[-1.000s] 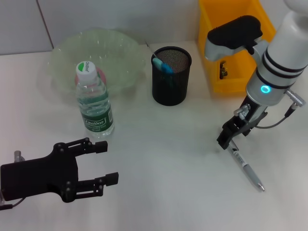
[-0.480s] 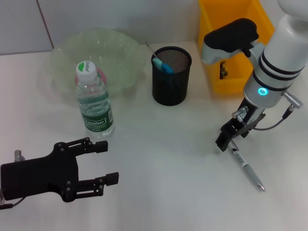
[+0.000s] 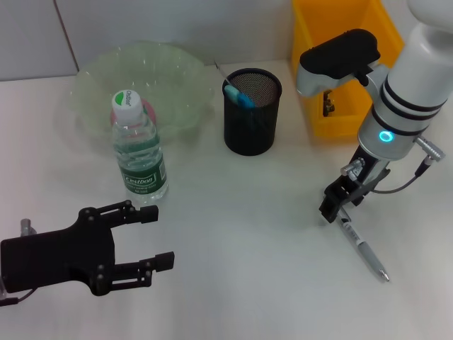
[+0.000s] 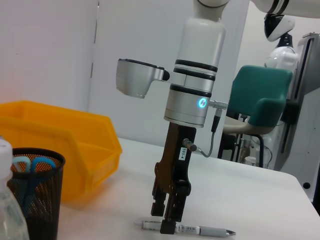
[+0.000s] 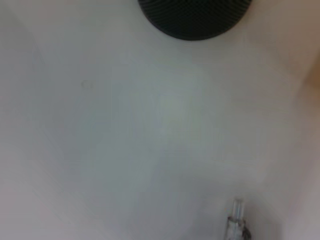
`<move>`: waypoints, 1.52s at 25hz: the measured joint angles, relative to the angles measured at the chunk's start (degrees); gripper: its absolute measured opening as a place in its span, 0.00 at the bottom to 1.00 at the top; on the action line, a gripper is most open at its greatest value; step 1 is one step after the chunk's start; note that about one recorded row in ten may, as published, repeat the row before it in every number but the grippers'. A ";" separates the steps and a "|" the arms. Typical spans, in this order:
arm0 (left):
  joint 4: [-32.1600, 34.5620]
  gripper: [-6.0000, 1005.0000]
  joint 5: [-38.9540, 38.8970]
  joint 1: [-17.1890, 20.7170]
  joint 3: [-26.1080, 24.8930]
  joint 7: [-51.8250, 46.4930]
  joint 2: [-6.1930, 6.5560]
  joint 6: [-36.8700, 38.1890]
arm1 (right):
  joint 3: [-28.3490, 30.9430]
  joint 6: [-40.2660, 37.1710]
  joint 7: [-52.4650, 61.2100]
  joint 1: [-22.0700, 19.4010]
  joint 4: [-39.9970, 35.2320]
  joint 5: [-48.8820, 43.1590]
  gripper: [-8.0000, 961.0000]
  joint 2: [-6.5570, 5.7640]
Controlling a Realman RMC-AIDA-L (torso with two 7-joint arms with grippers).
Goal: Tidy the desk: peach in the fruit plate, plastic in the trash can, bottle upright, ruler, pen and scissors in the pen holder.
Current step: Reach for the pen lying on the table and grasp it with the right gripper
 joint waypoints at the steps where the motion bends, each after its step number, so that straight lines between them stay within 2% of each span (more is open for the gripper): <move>1: 0.00 0.79 0.00 0.00 -0.02 0.00 0.00 -0.01 | 0.00 0.00 0.00 0.00 0.03 0.00 0.65 0.01; 4: 0.00 0.79 0.00 0.00 -0.05 0.00 0.00 -0.02 | 0.00 0.00 0.00 0.00 0.16 0.00 0.54 0.02; 15: 0.09 0.79 0.00 0.00 -0.16 0.00 0.00 -0.05 | 0.00 0.06 0.00 0.00 0.60 0.00 0.39 0.03; 26: 0.19 0.79 0.00 -0.21 -0.17 0.00 0.00 -0.26 | 0.00 0.18 -0.02 0.08 0.73 0.00 0.38 0.06; 29: 0.19 0.79 0.00 -0.25 -0.17 0.00 0.00 -0.36 | 0.00 0.18 -0.02 0.09 0.77 0.01 0.26 0.08; 38: 0.18 0.79 0.00 -0.43 -0.25 0.00 0.00 -0.39 | 0.00 0.21 -0.02 0.09 0.86 0.07 0.21 0.12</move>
